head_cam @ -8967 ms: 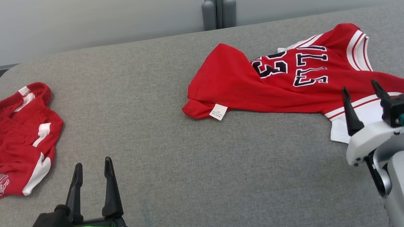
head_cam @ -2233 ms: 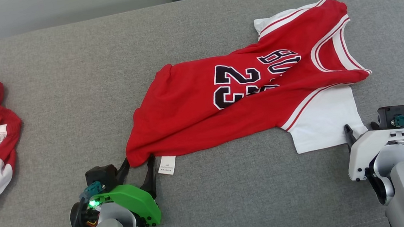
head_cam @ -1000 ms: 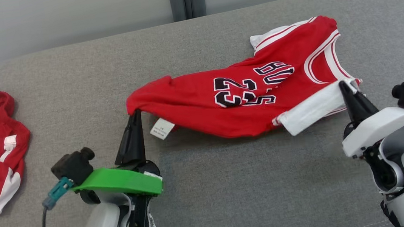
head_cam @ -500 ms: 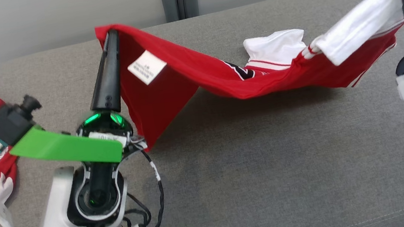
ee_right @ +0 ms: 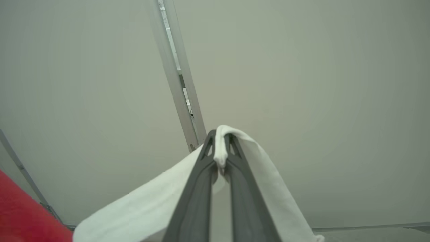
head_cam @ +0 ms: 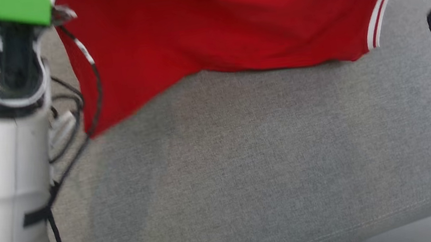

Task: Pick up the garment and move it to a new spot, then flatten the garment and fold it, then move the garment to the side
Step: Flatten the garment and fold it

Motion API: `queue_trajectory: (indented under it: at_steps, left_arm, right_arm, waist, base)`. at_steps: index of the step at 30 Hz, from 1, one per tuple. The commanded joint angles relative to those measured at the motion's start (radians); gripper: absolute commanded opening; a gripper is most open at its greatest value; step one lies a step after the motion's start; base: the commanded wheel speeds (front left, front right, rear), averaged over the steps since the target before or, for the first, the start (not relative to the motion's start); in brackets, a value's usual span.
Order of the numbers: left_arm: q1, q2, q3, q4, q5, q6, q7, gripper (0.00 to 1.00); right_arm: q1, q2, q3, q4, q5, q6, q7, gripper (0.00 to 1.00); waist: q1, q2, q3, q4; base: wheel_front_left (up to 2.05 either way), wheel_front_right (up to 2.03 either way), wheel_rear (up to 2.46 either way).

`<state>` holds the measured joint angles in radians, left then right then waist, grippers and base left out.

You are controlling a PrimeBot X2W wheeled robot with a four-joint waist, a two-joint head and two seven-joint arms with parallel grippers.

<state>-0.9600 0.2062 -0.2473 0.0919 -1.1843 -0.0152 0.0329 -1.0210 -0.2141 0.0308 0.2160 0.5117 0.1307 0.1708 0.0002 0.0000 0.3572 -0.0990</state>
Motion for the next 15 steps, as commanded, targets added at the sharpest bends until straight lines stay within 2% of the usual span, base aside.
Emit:
queue_trajectory:
  at_steps: [1,4,8,12,15]
  left_arm:
    - [-0.060,0.019,0.016,0.036,0.019,-0.013,-0.021,0.00]
    - [-0.179,0.027,0.025,0.148,0.066,-0.044,-0.071,0.00]
    - [-0.324,0.031,0.042,0.238,0.111,-0.085,-0.162,0.00]
    - [-0.437,0.043,0.026,0.244,0.148,-0.111,-0.246,0.00]
    - [-0.478,0.050,0.015,0.187,0.140,-0.117,-0.279,0.00]
  right_arm:
    - [-0.065,0.006,0.007,0.050,-0.018,0.000,-0.032,0.00]
    - [-0.227,0.046,0.007,0.182,-0.020,0.000,-0.127,0.00]
    - [-0.411,0.048,0.007,0.263,-0.045,0.000,-0.289,0.00]
    - [-0.553,0.013,0.015,0.268,-0.069,0.000,-0.411,0.00]
    - [-0.583,-0.015,0.011,0.234,-0.081,0.000,-0.432,0.00]
  waist:
    - [-0.0002,0.0000,0.153,-0.067]
    - [-0.0002,0.0000,0.196,-0.073]
    - [-0.0002,0.0000,0.229,-0.064]
    - [-0.0002,0.0000,0.247,-0.042]
    - [-0.0002,0.0000,0.260,-0.029]
  base:
    - [0.00,0.00,0.00]
    - [0.00,0.00,0.00]
    - [0.00,0.00,0.00]
    - [0.00,0.00,0.00]
    - [0.00,0.00,0.00]
